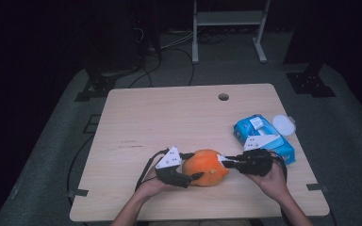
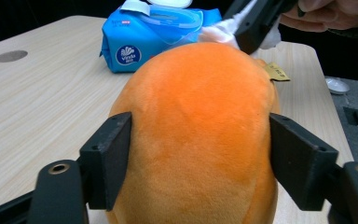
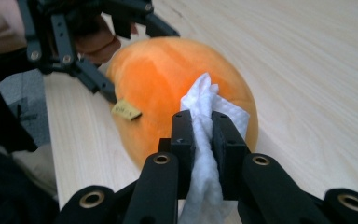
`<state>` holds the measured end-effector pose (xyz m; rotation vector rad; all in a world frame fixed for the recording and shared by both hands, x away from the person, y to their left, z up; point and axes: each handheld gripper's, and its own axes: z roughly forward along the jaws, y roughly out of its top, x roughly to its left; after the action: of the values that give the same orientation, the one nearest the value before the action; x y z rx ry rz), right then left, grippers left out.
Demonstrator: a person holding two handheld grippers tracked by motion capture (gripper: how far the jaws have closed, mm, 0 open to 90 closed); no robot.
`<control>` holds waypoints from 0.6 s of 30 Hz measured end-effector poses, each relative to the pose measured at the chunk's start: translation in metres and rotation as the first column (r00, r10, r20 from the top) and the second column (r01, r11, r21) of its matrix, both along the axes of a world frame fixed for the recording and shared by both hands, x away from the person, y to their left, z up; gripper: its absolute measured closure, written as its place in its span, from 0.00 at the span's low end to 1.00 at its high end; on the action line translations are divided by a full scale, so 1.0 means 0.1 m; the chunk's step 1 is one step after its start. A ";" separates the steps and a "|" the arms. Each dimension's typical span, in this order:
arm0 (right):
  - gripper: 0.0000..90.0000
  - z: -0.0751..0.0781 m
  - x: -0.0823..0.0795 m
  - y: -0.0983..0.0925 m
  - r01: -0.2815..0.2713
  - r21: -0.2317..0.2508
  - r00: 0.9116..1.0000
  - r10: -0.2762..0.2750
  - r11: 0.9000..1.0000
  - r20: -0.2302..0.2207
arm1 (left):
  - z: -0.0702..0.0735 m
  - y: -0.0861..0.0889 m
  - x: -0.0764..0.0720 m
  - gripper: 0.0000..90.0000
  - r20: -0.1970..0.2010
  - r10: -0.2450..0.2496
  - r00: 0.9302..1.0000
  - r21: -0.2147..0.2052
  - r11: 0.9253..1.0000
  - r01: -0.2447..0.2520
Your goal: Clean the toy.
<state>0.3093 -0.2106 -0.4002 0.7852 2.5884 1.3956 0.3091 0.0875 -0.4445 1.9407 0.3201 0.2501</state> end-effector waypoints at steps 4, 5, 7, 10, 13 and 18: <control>0.89 0.04 0.00 0.07 0.015 0.024 0.999 -0.015 1.000 0.031 | 0.01 -0.03 -0.04 0.33 0.046 -0.039 0.998 0.028 0.999 0.038; 0.89 0.05 0.00 0.08 0.016 0.027 0.999 -0.017 1.000 0.033 | 0.00 -0.02 -0.04 0.32 0.042 -0.039 0.998 0.027 0.999 0.037; 0.89 0.05 0.00 0.09 0.010 0.028 1.000 -0.011 1.000 0.026 | 0.02 0.01 -0.02 0.27 0.014 -0.033 0.999 0.017 0.999 0.033; 0.89 0.01 0.02 0.06 0.010 0.034 1.000 -0.010 0.999 0.001 | 0.03 0.07 0.05 0.18 -0.063 0.001 0.998 -0.021 1.000 -0.002; 0.89 -0.02 0.06 0.00 0.001 0.051 0.999 0.001 0.999 -0.037 | 0.01 0.06 0.04 0.26 -0.057 -0.015 0.998 -0.017 1.000 0.014; 0.89 0.02 0.04 0.01 0.022 0.049 1.000 -0.022 0.999 -0.008 | 0.02 -0.01 -0.03 0.33 0.012 -0.061 0.998 0.023 0.998 0.061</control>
<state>0.3135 -0.2095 -0.3983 0.8249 2.5518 1.4585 0.3064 0.0863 -0.4427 1.9666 0.2505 0.2268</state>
